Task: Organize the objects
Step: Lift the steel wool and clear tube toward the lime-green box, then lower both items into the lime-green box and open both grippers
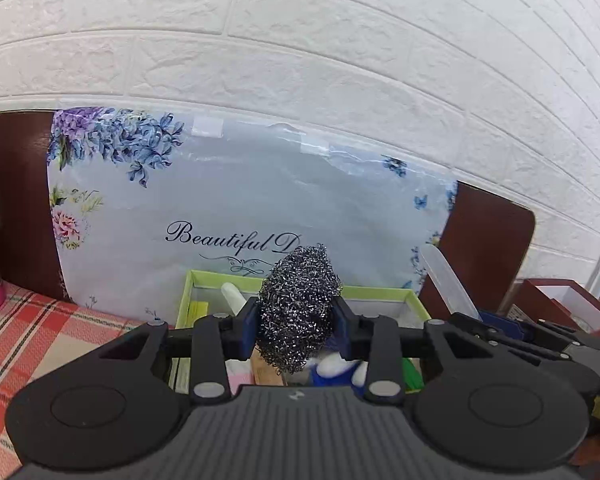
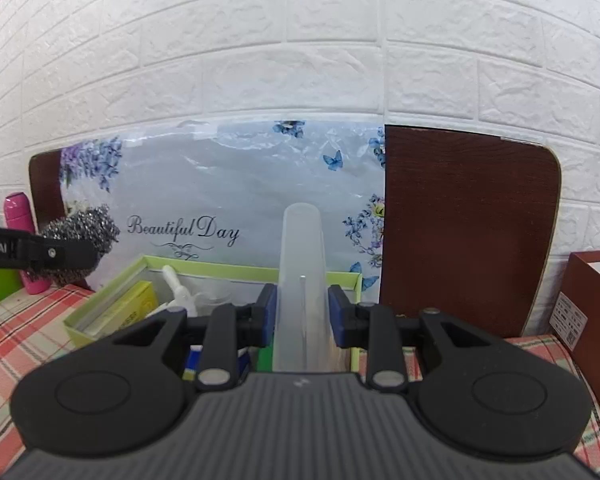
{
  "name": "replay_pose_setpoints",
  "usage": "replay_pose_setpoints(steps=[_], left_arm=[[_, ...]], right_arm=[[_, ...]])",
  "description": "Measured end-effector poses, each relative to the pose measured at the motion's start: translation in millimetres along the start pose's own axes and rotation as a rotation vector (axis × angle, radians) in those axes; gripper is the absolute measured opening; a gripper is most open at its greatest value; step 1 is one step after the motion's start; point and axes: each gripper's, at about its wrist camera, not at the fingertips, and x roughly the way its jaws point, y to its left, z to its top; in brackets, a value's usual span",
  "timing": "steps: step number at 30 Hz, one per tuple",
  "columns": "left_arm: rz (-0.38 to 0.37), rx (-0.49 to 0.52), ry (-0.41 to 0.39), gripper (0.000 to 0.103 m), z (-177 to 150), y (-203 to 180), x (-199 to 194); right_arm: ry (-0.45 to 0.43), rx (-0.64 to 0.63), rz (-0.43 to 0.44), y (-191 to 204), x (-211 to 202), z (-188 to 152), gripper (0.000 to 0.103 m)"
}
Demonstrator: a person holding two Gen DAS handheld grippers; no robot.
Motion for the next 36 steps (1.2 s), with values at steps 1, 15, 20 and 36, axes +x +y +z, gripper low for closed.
replay_pose_setpoints(steps=[1, 15, 20, 36], left_arm=[[0.005, 0.002, 0.002, 0.039, 2, 1, 5], [0.016, -0.038, 0.056, 0.078, -37, 18, 34], [0.023, -0.063, 0.063, 0.078, -32, 17, 19], [0.053, -0.135, 0.165, 0.083, -84, 5, -73]], right_arm=[[0.003, -0.001, -0.003, 0, 6, 1, 0.027], [0.066, -0.048, 0.011, 3, 40, -37, 0.061], [-0.002, -0.081, -0.043, 12, 18, -27, 0.089], [0.239, 0.222, 0.126, -2, -72, -56, 0.103]])
